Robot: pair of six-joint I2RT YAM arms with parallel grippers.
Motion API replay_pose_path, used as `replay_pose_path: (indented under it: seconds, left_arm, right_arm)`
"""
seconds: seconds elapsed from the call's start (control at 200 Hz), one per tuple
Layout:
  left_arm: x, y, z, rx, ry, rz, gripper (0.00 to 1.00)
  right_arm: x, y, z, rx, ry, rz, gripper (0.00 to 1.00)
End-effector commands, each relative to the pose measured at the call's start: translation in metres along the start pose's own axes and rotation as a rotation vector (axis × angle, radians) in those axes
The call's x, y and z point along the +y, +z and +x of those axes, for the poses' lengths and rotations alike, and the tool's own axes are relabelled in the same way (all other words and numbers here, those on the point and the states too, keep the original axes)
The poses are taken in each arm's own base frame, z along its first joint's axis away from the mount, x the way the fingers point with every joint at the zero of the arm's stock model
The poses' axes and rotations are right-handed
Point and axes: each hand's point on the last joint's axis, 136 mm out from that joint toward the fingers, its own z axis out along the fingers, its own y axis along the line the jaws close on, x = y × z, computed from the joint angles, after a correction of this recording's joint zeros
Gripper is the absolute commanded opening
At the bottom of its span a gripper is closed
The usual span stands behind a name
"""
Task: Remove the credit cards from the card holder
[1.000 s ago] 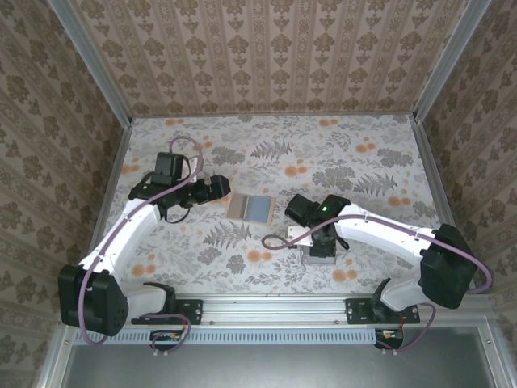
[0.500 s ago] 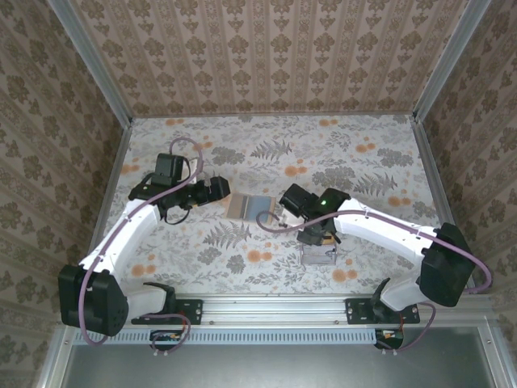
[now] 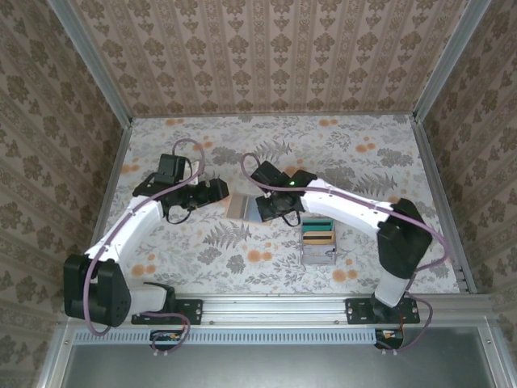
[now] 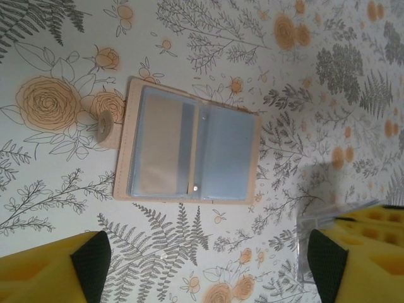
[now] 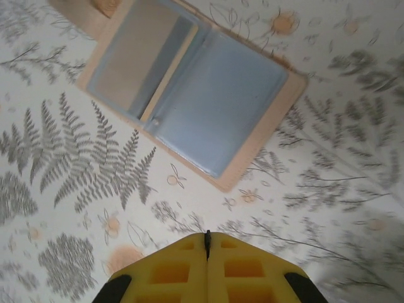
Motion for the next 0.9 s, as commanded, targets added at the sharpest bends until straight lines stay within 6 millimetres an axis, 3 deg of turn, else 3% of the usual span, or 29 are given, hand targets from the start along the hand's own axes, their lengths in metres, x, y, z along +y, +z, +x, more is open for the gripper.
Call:
replay_pose_path:
  seconds: [0.0,0.175,0.62,0.895]
  left_arm:
    - [0.004,0.008,0.003,0.025,-0.017,0.017,0.78]
    - [0.012,0.021,0.006,0.058,-0.039,-0.001,0.64]
    - [0.021,0.051,0.006,0.120,-0.036,-0.065,0.52]
    - [0.025,0.066,0.002,0.150,-0.041,-0.081,0.50]
  right_arm:
    - [0.000,0.021,-0.003,0.023,0.222,-0.002,0.00]
    - [-0.012,0.052,-0.002,0.064,0.318,0.030,0.00]
    - [-0.032,0.098,-0.003,0.133,0.386,0.014,0.00]
    - [-0.031,0.111,-0.008,0.144,0.349,-0.012,0.00]
